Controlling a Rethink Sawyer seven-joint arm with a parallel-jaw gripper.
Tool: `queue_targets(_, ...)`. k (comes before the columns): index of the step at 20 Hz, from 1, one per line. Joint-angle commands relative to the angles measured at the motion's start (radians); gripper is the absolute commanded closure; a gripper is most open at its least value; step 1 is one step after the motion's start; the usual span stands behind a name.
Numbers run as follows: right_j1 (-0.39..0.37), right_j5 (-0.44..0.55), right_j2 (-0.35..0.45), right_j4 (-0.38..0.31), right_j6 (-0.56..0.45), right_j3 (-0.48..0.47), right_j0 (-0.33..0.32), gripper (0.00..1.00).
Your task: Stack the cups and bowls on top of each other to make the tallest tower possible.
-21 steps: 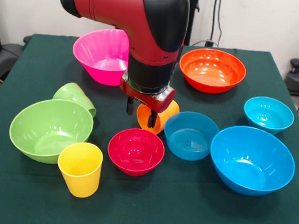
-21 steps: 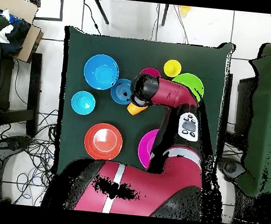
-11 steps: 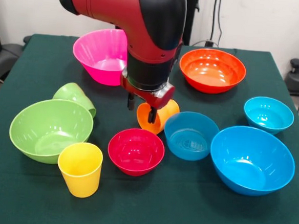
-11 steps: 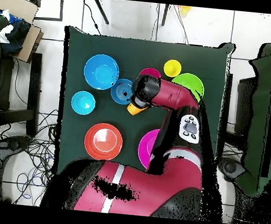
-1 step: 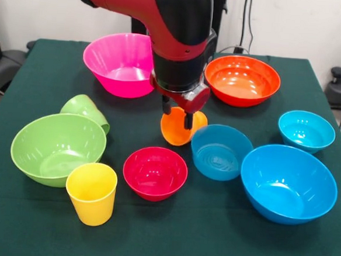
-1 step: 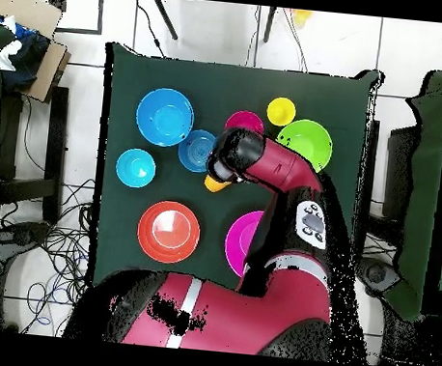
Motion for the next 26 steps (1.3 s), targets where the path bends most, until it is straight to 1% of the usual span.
queue_targets(1,0.0,0.104,0.101,0.064,0.15,0.078,0.012,0.0)
queue_targets(3,0.001,0.103,0.082,0.053,0.142,0.066,0.023,0.0)
queue_targets(17,-0.018,0.098,0.074,0.074,0.143,0.102,0.046,0.0)
queue_targets(19,-0.03,0.095,0.072,0.085,0.158,0.123,0.055,0.0)
queue_targets(23,-0.079,0.085,0.075,0.144,0.217,0.214,0.082,0.0)
queue_targets(26,-0.122,0.074,0.06,0.172,0.241,0.279,0.109,0.0)
